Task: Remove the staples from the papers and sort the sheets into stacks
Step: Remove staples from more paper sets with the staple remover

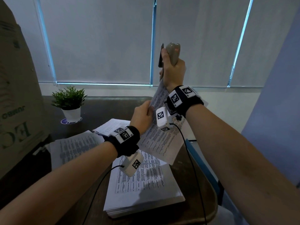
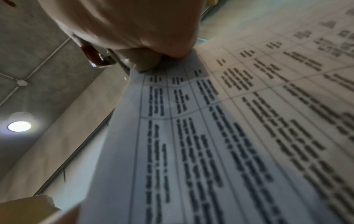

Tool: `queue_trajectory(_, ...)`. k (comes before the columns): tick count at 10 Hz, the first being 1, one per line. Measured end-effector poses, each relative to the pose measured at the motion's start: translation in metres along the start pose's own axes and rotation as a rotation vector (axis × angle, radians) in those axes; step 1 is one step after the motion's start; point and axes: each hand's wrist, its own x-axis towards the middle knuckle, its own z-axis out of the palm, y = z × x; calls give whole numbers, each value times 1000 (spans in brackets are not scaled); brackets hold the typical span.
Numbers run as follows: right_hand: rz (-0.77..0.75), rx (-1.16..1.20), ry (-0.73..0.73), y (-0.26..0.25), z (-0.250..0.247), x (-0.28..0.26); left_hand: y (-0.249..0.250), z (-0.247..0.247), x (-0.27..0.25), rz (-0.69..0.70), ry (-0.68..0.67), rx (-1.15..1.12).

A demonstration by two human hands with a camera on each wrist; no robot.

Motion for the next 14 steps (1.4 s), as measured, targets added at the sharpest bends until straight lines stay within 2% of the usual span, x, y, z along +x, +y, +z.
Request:
queue_trajectory(1, 15, -8, -17, 3, 3, -1, -4, 1, -3, 15, 4, -11)
queue_trajectory(2, -6, -5, -40, 2, 4, -4, -9, -2, -2, -3, -77, -11)
queue_trajectory(3, 3, -54, -84, 11, 8, -10, -29, -9, -1, -198, -190, 21)
queue_trajectory(4, 90, -54, -10, 32, 9, -23, -74, -26, 2, -507, 7, -26)
queue_trajectory(5, 422, 109, 62, 71, 3, -58, -118, -51, 2, -757, -29, 74)
queue_trajectory(6, 841, 164, -7, 127, 0, -106, -160, -68, 4, -882, -19, 53)
queue_trajectory(7, 1059, 295, -54, 160, 1, -145, -164, -72, 9, -899, 46, -104)
queue_trajectory(8, 1181, 299, -135, 173, -6, -172, -158, -72, 20, -793, 30, -6)
queue_trajectory(9, 1219, 230, -265, 175, -16, -182, -164, -68, 27, -821, 139, -377)
queue_trajectory(10, 1237, 289, -196, 179, -22, -182, -161, -61, 12, -925, -117, 12)
queue_trajectory(11, 1242, 291, -203, 188, -26, -183, -152, -46, -13, -888, -399, 307)
queue_trajectory(12, 1210, 292, -239, 191, -30, -185, -152, -29, -27, -834, -520, 493)
queue_trajectory(13, 1204, 320, -246, 190, -30, -184, -153, -23, -33, -767, -515, 599)
queue_trajectory(14, 1204, 325, -246, 190, -31, -185, -158, -22, -35, -694, -483, 606)
